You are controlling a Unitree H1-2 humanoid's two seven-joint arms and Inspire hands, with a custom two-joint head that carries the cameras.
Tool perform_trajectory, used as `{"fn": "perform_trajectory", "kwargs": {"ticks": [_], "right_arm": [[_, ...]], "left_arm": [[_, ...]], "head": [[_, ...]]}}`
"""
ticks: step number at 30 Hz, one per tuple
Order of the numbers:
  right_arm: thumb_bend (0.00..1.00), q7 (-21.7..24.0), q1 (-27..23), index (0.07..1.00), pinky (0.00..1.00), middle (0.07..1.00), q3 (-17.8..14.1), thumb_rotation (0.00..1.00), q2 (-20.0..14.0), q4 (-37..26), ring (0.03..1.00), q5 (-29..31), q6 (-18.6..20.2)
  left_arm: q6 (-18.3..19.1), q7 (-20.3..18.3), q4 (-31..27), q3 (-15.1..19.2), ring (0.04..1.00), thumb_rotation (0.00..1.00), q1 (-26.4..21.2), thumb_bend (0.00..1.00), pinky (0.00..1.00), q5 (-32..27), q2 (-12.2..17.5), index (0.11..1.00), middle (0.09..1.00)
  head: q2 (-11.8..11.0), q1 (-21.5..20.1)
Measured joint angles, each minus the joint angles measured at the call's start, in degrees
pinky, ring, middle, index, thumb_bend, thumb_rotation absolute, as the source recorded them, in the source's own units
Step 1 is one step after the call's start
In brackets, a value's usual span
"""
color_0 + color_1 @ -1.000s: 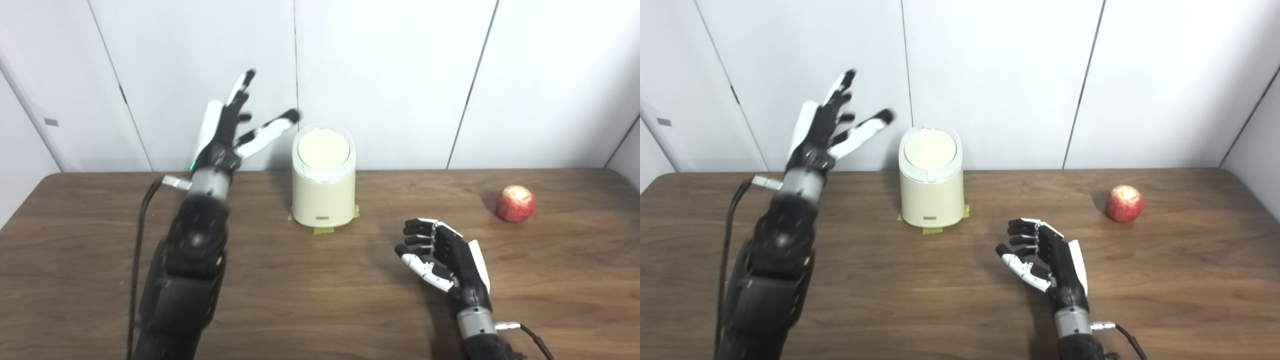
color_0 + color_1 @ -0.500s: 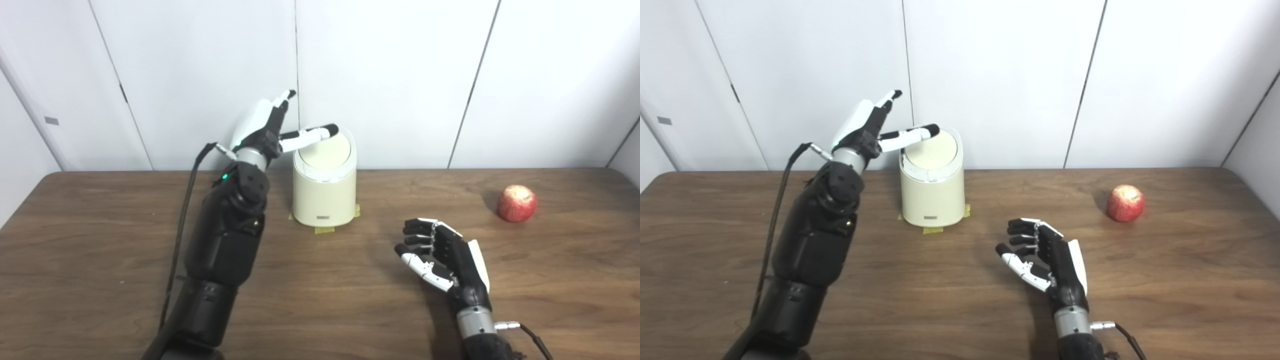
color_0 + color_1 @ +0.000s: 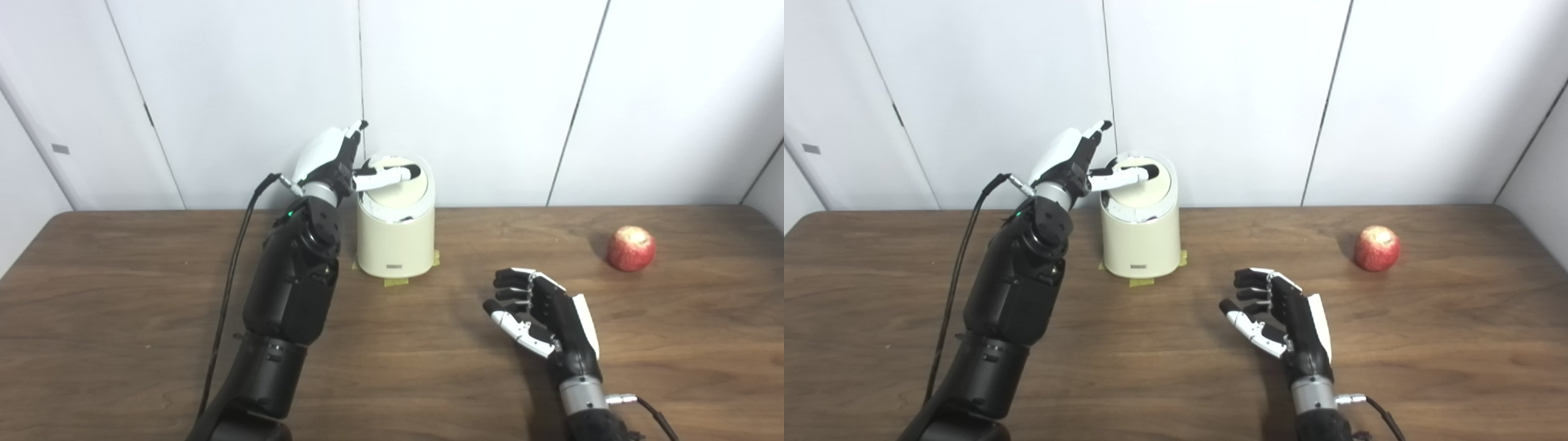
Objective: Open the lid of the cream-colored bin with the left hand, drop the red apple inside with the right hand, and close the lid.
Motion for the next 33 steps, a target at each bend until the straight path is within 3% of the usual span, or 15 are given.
{"fn": "perform_trajectory", "kwargs": {"ticks": [5,9,15,21,25,33], "right_arm": [[0.35,0.0,0.0,0.624,0.51,0.641,0.0,0.21,0.2,0.0,0.615,0.0,0.0],[0.35,0.0,0.0,0.625,0.51,0.645,-0.1,0.22,0.2,0.0,0.618,0.1,0.0],[0.34,-0.1,0.0,0.625,0.51,0.644,0.0,0.23,0.2,0.2,0.613,-0.2,0.0],[0.34,-0.2,0.0,0.618,0.51,0.636,0.0,0.22,0.4,0.2,0.608,-0.3,0.0],[0.34,-0.3,0.0,0.617,0.51,0.633,0.1,0.22,0.6,0.2,0.604,-0.6,0.5],[0.34,-0.5,0.0,0.62,0.52,0.638,0.2,0.22,0.9,0.1,0.613,-0.8,1.2]], "left_arm": [[0.0,0.4,0.2,-1.2,1.0,0.5,0.0,0.89,1.0,1.5,0.9,1.0,1.0],[0.0,1.5,1.0,-2.3,1.0,0.52,0.0,0.83,1.0,4.7,1.0,1.0,1.0],[0.0,1.7,2.1,-1.6,1.0,0.49,0.1,0.83,1.0,6.4,0.4,1.0,1.0],[0.0,1.7,4.2,-2.0,1.0,0.61,0.2,0.79,1.0,7.1,0.2,1.0,1.0],[0.0,1.4,5.2,-2.2,1.0,0.61,0.2,0.76,1.0,7.1,-0.3,1.0,1.0],[0.0,2.3,6.2,-3.4,1.0,0.45,0.1,0.83,1.0,8.3,-0.2,1.0,1.0]], "head": [[-0.1,-0.1],[-0.6,0.0],[-1.1,-0.1],[-1.1,-0.4],[-1.2,-0.7],[-1.0,-0.6]]}}
